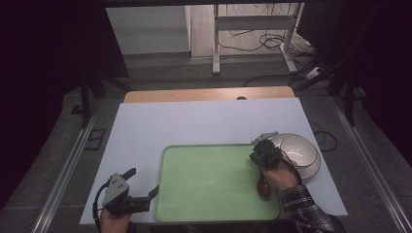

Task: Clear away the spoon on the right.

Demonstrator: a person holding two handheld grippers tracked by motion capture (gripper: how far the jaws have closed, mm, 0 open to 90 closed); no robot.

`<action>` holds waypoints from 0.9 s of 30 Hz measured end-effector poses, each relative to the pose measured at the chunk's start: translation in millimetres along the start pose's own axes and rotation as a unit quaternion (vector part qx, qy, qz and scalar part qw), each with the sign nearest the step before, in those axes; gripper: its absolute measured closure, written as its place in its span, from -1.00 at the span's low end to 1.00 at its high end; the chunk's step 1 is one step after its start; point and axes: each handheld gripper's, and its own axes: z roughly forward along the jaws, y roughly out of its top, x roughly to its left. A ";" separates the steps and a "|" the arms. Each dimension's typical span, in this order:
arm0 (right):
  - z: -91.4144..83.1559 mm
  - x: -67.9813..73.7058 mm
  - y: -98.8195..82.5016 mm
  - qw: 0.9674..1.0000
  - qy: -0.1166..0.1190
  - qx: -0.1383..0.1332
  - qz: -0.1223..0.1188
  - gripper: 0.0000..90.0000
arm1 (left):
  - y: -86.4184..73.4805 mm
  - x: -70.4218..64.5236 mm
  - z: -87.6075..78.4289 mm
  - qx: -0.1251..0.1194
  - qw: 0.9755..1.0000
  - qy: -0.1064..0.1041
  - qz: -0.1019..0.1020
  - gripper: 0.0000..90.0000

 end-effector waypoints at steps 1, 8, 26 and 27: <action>-0.4 0.2 0.0 1.000 0.001 -0.001 0.000 0.85 | 0.0 0.0 0.0 0.000 1.000 0.000 0.000 -0.97; -4.1 0.1 0.5 1.000 0.003 -0.009 -0.001 0.79 | 0.1 -0.1 -0.1 0.000 1.000 -0.001 -0.001 -0.97; -15.4 2.7 1.0 0.999 0.010 -0.029 -0.011 0.57 | 0.1 0.1 -0.3 0.000 1.000 -0.001 -0.002 -0.97; -16.2 3.0 1.1 0.999 0.011 -0.029 -0.013 0.55 | 0.1 0.1 -0.3 0.000 1.000 -0.001 -0.003 -0.97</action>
